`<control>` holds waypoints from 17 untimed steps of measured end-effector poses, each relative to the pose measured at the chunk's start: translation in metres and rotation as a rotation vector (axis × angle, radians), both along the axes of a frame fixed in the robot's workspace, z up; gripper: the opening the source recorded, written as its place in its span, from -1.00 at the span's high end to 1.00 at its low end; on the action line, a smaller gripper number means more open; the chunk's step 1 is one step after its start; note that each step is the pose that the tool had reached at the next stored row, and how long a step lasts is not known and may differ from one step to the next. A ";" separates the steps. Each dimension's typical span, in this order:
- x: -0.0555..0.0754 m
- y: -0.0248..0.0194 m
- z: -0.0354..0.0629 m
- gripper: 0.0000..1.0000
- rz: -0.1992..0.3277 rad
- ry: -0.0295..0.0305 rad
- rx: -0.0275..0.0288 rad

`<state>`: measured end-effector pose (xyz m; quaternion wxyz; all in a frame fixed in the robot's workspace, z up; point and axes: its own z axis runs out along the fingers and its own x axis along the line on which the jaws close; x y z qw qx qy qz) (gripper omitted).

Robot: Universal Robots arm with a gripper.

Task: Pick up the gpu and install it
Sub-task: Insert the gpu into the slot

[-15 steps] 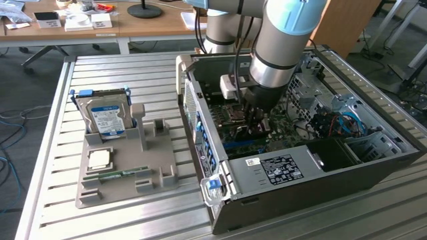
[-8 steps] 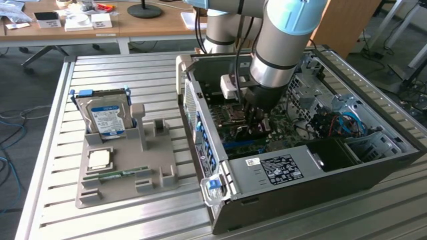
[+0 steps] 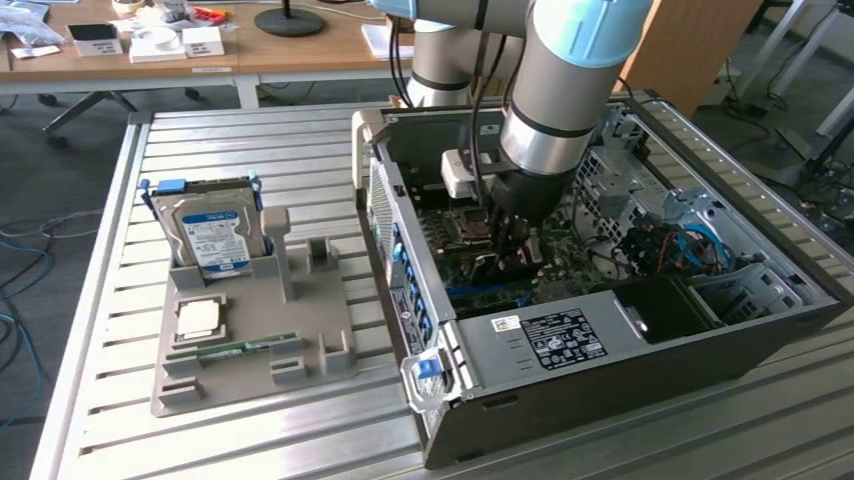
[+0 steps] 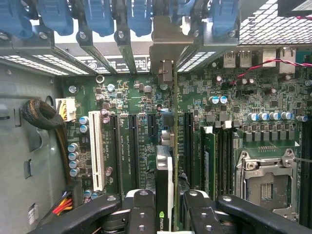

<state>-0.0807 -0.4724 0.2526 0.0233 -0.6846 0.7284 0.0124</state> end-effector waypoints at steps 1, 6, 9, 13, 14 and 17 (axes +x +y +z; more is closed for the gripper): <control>0.000 0.0000 -0.0001 0.47 0.000 0.0000 0.0001; 0.000 0.0006 -0.0005 0.47 -0.002 -0.0002 0.0006; 0.000 0.0012 -0.0005 0.47 -0.004 -0.0001 0.0004; 0.000 0.0012 -0.0007 0.47 -0.010 0.0000 -0.0003; 0.000 0.0012 -0.0007 0.47 -0.011 0.0000 -0.0004; 0.000 0.0012 -0.0007 0.47 -0.011 -0.0001 -0.0005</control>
